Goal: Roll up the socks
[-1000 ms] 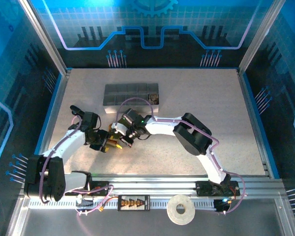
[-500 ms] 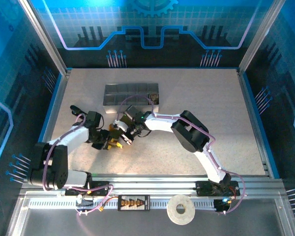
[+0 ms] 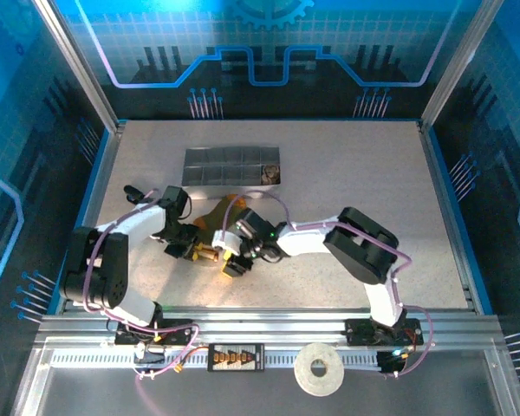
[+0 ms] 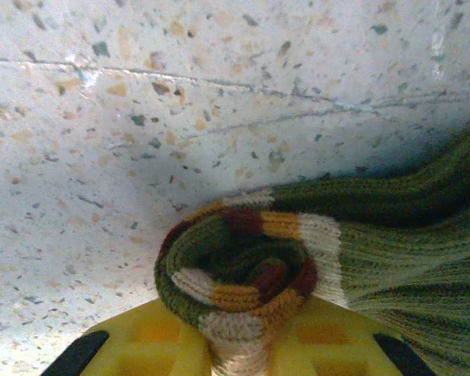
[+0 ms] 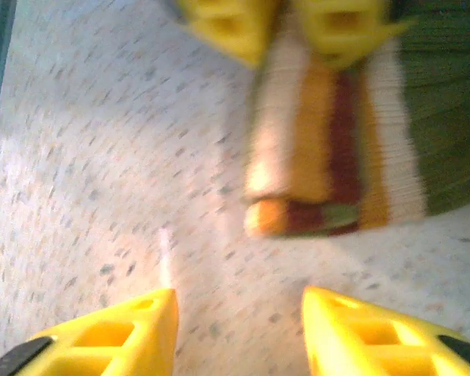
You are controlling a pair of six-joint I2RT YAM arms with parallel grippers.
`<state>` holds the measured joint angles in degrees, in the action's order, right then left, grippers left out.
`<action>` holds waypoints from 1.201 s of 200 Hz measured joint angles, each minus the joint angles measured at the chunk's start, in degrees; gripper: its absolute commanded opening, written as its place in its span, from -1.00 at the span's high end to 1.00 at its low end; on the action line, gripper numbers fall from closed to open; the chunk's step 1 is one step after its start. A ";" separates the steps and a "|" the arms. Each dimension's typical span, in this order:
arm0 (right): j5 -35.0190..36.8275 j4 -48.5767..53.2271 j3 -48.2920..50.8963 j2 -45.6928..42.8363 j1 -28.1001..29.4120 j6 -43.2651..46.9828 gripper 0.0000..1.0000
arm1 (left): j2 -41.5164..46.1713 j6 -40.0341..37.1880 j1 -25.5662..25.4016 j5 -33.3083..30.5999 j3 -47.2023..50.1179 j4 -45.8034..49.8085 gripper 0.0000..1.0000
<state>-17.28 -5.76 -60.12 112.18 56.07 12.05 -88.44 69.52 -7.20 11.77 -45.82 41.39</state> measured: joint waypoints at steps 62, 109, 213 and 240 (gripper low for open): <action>20.85 -9.99 5.09 -3.82 8.00 13.64 -0.09 | -4.02 -0.04 -0.11 -0.20 -4.02 4.26 0.72; 25.51 -10.80 0.02 -0.26 8.11 17.44 0.00 | -6.21 -0.35 -0.11 -0.20 -6.14 6.56 0.74; 26.88 -2.32 -9.46 6.32 8.15 14.34 0.94 | -6.95 -2.05 -0.11 -1.05 -7.76 8.22 0.58; 24.87 -1.01 -10.23 6.32 7.39 10.54 1.00 | -5.09 -2.14 -0.22 -2.93 -7.63 8.48 0.19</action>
<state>7.60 -6.76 -70.35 118.50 63.46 22.59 -93.54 67.37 -7.42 8.84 -53.45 49.87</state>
